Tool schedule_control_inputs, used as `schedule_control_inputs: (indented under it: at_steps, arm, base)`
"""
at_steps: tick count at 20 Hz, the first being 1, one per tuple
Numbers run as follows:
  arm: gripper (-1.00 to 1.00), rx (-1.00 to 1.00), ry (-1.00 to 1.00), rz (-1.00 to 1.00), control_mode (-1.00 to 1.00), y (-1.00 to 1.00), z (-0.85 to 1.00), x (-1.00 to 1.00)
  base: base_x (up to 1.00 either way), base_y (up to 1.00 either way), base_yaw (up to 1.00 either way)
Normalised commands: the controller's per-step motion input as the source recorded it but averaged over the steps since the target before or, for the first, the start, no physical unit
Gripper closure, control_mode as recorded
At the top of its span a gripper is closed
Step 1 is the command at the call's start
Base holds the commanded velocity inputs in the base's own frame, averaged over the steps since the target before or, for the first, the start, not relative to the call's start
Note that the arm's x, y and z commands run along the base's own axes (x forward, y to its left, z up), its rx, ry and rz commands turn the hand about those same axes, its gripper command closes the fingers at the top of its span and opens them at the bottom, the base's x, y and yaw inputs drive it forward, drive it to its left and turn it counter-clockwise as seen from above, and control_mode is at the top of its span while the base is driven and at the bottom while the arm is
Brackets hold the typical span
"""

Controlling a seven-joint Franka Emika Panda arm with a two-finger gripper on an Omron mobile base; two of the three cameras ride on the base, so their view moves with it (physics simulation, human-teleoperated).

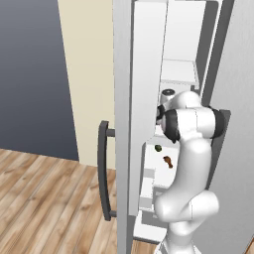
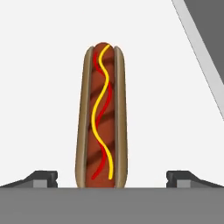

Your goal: Store the hot dog in the freezer for long-term storage. Close the freezer door after placing the cooked food.

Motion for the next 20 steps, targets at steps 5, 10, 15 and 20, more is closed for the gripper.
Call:
schedule_control_inputs:
  at_steps: [5, 10, 15, 20]
  arm:
    - [-1.0, 0.0, -0.03, 0.0, -1.0, 0.04, 0.01, -0.27]
    - [-1.0, 0.0, -0.02, 0.0, -1.0, 0.21, 0.0, -0.27]
    - [-1.0, 0.0, -0.01, 0.0, -1.0, 0.1, 0.12, -0.28]
    - [-1.0, 0.0, 0.0, 0.0, -1.0, 0.08, 0.16, -0.25]
  base:
    - [0.0, 0.0, 0.0]
    - [0.0, 0.0, 0.0]
    - [0.0, 0.0, 0.0]
    - [0.0, 0.0, 0.0]
